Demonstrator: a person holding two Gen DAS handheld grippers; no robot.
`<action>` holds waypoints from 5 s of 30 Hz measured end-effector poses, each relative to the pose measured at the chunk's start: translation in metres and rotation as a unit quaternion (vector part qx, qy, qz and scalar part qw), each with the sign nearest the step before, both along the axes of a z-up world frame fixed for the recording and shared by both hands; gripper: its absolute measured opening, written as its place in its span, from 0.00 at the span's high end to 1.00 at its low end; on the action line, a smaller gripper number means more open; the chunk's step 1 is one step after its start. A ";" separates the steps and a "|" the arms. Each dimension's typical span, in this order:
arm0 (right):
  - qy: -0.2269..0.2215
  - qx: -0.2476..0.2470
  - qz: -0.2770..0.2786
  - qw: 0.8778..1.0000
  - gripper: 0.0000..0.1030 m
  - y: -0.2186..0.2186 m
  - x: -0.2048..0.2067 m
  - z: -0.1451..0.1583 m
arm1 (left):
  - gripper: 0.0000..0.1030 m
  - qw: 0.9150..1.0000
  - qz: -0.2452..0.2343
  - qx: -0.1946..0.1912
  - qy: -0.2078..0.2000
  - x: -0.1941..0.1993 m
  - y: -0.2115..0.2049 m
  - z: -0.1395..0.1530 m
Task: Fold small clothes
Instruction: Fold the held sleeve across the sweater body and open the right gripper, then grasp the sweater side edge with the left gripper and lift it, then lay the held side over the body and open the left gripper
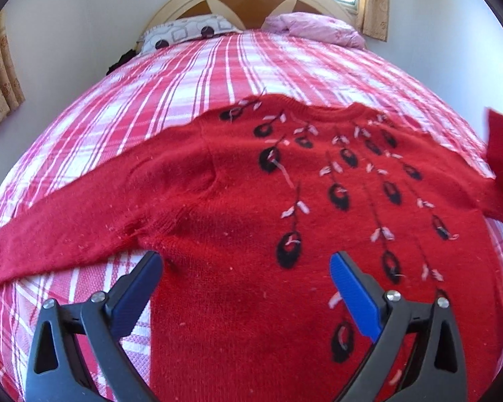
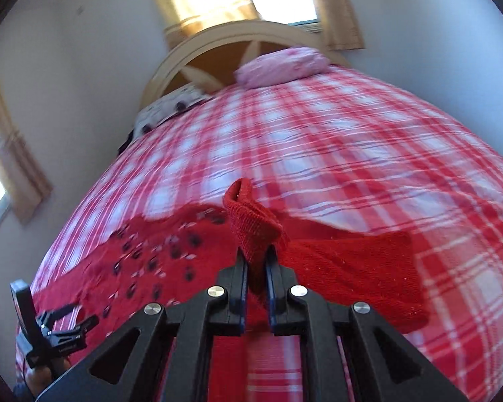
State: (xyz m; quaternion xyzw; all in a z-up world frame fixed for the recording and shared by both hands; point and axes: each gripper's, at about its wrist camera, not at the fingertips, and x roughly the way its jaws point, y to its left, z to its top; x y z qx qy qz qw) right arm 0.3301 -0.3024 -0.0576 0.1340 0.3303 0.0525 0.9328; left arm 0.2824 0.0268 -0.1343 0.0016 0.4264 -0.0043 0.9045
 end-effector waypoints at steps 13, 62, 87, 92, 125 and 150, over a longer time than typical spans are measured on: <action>0.069 -0.045 0.136 0.987 0.40 0.094 0.016 -0.078 | 0.11 0.994 -0.084 -0.073 0.021 0.013 -0.043 0.015; -0.073 -0.114 0.054 0.989 0.34 0.028 -0.074 -0.074 | 0.92 0.985 -0.092 -0.142 0.008 0.081 -0.048 0.049; -0.052 -0.133 0.050 0.988 0.34 0.039 -0.071 -0.080 | 0.92 0.986 0.027 -0.159 0.046 0.055 0.075 -0.008; -0.045 -0.131 0.045 0.989 0.34 0.037 -0.070 -0.082 | 0.92 0.988 0.034 -0.139 0.050 0.057 0.078 -0.019; -0.070 -0.179 0.137 0.972 0.31 0.097 -0.027 -0.046 | 0.52 0.994 0.052 -0.087 0.046 0.034 0.089 -0.019; -0.006 -0.177 0.251 0.952 0.30 0.213 -0.024 -0.064 | 0.29 0.980 0.201 0.014 0.003 -0.029 0.214 -0.012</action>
